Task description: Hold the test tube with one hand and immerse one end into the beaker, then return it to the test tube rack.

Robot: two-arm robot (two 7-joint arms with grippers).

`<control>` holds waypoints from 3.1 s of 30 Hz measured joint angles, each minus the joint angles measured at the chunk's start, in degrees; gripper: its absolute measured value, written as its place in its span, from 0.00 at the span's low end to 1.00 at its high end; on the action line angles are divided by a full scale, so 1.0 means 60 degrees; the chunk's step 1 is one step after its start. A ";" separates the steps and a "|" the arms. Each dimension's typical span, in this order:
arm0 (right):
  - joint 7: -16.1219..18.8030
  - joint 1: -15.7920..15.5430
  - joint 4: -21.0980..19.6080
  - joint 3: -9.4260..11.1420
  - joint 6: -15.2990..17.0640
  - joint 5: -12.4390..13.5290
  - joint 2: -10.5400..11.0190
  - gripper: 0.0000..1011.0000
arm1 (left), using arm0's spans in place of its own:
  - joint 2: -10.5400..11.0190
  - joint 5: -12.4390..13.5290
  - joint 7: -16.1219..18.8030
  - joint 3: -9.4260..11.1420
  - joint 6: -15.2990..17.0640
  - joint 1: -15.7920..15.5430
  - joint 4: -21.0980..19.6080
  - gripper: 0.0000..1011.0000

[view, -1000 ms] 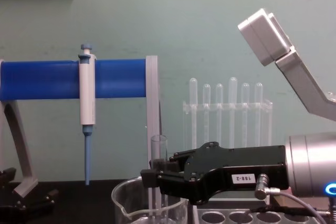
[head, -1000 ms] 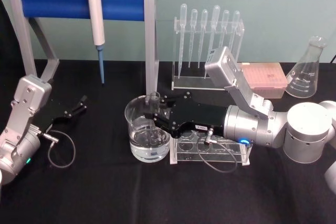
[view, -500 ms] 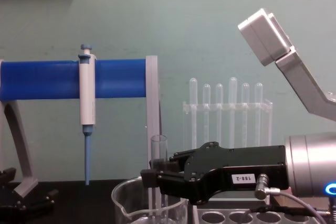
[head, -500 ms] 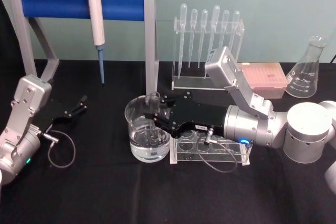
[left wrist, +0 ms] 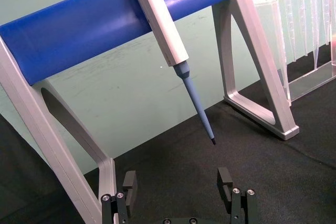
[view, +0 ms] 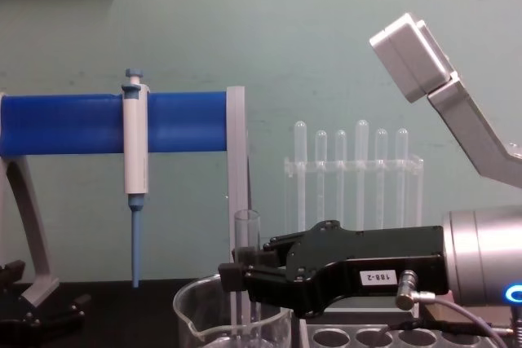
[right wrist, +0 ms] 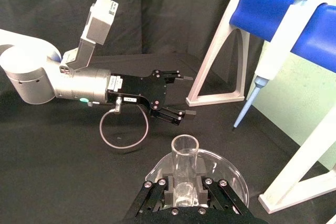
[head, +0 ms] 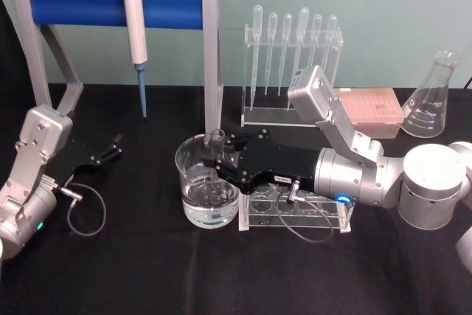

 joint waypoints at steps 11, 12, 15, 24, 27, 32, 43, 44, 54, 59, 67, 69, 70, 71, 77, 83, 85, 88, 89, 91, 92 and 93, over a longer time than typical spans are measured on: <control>0.0000 0.0000 0.0000 0.0000 0.0000 0.0000 0.0000 0.24 | 0.0000 0.0000 0.0000 -0.0001 0.0000 0.0000 0.0000 0.99; 0.0000 0.0000 0.0000 0.0000 0.0000 0.0000 0.0000 0.24 | 0.0000 0.0000 0.0000 0.0000 0.0000 0.0000 0.0000 0.99; 0.0000 0.0000 0.0000 0.0000 0.0000 0.0000 0.0000 0.24 | 0.0000 0.0000 0.0000 0.0000 0.0000 0.0000 0.0000 0.99; 0.0000 0.0000 0.0000 0.0000 0.0000 0.0000 0.0000 0.24 | -0.0001 0.0000 0.0000 0.0000 0.0000 0.0000 0.0000 0.99; 0.0032 0.0001 -0.0002 0.0034 0.0000 -0.0010 -0.0020 0.24 | 0.0000 0.0000 0.0000 0.0000 0.0000 0.0001 0.0000 0.99; 0.0125 0.0073 -0.0207 0.0229 0.0021 0.0069 -0.0017 0.24 | -0.0001 0.0000 0.0000 -0.0001 0.0000 0.0000 0.0000 0.99; 0.0341 0.0191 -0.1055 0.0680 0.0270 0.0638 0.0405 0.24 | 0.0000 0.0000 0.0000 0.0000 0.0000 0.0000 0.0000 0.99; 0.0341 0.0187 -0.1143 0.0713 0.0287 0.0681 0.0460 0.24 | 0.0000 0.0000 0.0000 0.0000 0.0000 0.0000 0.0000 0.99; 0.0297 -0.0083 -0.2365 0.1209 0.0416 0.1153 0.1427 0.24 | 0.0000 0.0000 0.0000 -0.0001 0.0000 0.0000 0.0000 0.99; 0.0234 -0.0326 -0.2670 0.1433 0.0394 0.1327 0.1835 0.24 | 0.0000 0.0000 0.0000 0.0000 0.0000 0.0000 0.0000 0.99; 0.0099 -0.1107 -0.3001 0.1951 0.0107 0.1657 0.2624 0.24 | 0.0000 0.0000 0.0000 -0.0001 0.0000 0.0000 0.0000 0.99; -0.0022 -0.1332 -0.3040 0.2047 -0.0016 0.1627 0.2769 0.24 | 0.0000 0.0000 0.0000 -0.0001 0.0000 0.0001 0.0000 0.99; -0.0054 -0.1448 -0.3042 0.2098 -0.0077 0.1612 0.2833 0.24 | 0.0000 0.0000 0.0000 0.0000 0.0000 0.0000 0.0000 0.99; -0.0071 -0.1511 -0.3041 0.2121 -0.0101 0.1604 0.2860 0.24 | 0.0000 0.0000 0.0000 0.0000 0.0000 0.0000 0.0000 0.99; -0.0025 -0.1754 -0.2842 0.2193 -0.0202 0.1618 0.2881 0.24 | -0.0001 0.0000 0.0000 0.0000 0.0000 0.0000 0.0000 0.99; 0.0026 -0.1796 -0.2642 0.2170 -0.0244 0.1516 0.2785 0.24 | 0.0000 0.0000 0.0000 0.0000 0.0000 0.0001 0.0000 0.99; 0.0027 -0.1799 -0.2591 0.2159 -0.0253 0.1478 0.2758 0.24 | 0.0000 0.0000 0.0000 0.0000 0.0000 0.0001 0.0000 0.99; 0.0031 -0.1799 -0.2510 0.2121 -0.0282 0.1360 0.2705 0.24 | 0.0000 0.0000 0.0000 0.0000 0.0000 0.0000 0.0000 0.99; 0.0031 -0.1799 -0.2497 0.2115 -0.0291 0.1336 0.2697 0.24 | 0.0000 0.0001 0.0000 0.0000 0.0000 0.0000 0.0000 0.99; 0.0029 -0.1810 -0.2439 0.2098 -0.0324 0.1257 0.2649 0.24 | 0.0000 0.0000 0.0000 0.0000 0.0000 0.0001 0.0000 0.99; 0.0026 -0.1815 -0.2421 0.2095 -0.0334 0.1231 0.2635 0.24 | 0.0000 0.0000 0.0000 -0.0001 0.0000 0.0001 0.0000 0.99; 0.0016 -0.1826 -0.2383 0.2090 -0.0349 0.1183 0.2606 0.24 | 0.0000 0.0000 0.0000 0.0000 0.0000 0.0000 0.0000 0.99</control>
